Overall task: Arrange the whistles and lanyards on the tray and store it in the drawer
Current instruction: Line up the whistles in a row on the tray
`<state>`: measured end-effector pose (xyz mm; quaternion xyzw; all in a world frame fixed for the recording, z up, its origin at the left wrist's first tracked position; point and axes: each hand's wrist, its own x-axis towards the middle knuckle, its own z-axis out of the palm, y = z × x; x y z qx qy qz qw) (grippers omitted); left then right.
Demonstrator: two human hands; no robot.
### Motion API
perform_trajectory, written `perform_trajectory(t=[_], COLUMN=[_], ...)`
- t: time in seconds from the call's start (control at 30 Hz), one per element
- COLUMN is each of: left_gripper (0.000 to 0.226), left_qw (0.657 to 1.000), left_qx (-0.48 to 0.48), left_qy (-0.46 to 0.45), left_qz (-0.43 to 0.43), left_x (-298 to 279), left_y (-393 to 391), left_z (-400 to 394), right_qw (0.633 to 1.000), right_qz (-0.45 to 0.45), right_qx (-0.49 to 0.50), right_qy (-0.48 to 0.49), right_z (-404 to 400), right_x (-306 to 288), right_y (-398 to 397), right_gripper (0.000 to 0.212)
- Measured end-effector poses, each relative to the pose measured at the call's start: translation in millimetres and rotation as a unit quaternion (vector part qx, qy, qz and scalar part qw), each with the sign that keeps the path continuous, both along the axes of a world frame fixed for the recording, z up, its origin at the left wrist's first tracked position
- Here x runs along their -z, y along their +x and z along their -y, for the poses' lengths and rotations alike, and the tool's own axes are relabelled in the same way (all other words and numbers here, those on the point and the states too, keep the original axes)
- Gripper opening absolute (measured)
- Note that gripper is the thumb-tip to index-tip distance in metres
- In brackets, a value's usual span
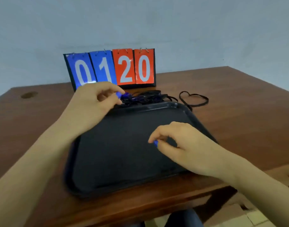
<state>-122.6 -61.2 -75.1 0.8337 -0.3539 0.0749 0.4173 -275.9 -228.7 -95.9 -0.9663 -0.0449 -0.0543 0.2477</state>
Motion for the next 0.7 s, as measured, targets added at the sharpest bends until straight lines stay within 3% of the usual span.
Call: perform_trajectory(t=[0.17, 0.27, 0.37, 0.43, 0.5, 0.6, 0.7], left_gripper=[0.013, 0.037, 0.049, 0.05, 0.046, 0.048, 0.045], left_qw=[0.988, 0.969, 0.95, 0.953, 0.965, 0.961, 0.966], left_qx=[-0.125, -0.137, -0.11, -0.086, -0.082, -0.081, -0.091], left_qy=[0.055, 0.172, 0.287, 0.287, 0.247, 0.26, 0.24], left_qz=[-0.078, -0.108, -0.051, -0.035, -0.025, 0.038, 0.029], left_x=[39, 67, 96, 103, 104, 106, 106], left_y=[85, 95, 92, 96, 99, 92, 89], left_z=[-11, 2, 7, 5, 0, -4, -5], right_qw=[0.997, 0.996, 0.983, 0.98, 0.988, 0.993, 0.991], right_qz=[-0.07, -0.077, -0.079, -0.081, -0.068, -0.004, -0.008], right_qx=[0.002, 0.018, 0.038, 0.046, 0.062, 0.103, 0.123], right_qy=[0.044, -0.031, -0.16, -0.176, -0.127, -0.055, -0.049], right_z=[-32, -33, -22, -9, 0, 10, 20], right_x=[-9, -10, -2, 5, 13, 21, 36], right_y=[78, 120, 162, 189, 213, 242, 258], right_gripper=[0.022, 0.028, 0.033, 0.033, 0.031, 0.03, 0.041])
